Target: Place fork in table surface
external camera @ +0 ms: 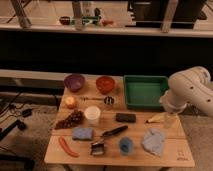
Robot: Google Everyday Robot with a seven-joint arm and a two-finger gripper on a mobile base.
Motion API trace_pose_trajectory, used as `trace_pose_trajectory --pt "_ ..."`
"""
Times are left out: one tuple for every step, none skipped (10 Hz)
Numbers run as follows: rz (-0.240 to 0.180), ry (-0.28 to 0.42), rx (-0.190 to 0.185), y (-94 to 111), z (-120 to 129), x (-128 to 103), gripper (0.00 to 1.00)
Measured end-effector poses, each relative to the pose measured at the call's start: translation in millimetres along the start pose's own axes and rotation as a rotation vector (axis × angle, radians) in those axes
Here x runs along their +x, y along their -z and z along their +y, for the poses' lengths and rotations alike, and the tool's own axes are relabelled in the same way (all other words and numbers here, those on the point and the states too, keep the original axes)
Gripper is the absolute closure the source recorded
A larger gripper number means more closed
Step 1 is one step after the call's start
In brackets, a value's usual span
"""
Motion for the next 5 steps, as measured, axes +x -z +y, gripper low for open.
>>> trace_pose_trajectory --pt "0.005 0.011 -0.004 -1.3 3.0 -3.6 0.2" --pt "0.006 0.019 -0.005 -1.8 3.4 -9.2 0.2" --pt "0.007 0.025 -0.003 -1.8 2.7 -11.3 0.2" --pt "0.009 0.026 -0.002 -2.5 3.0 -10.6 0.2" --pt "0.01 0.032 0.0 -2.9 3.8 -10.4 0.2"
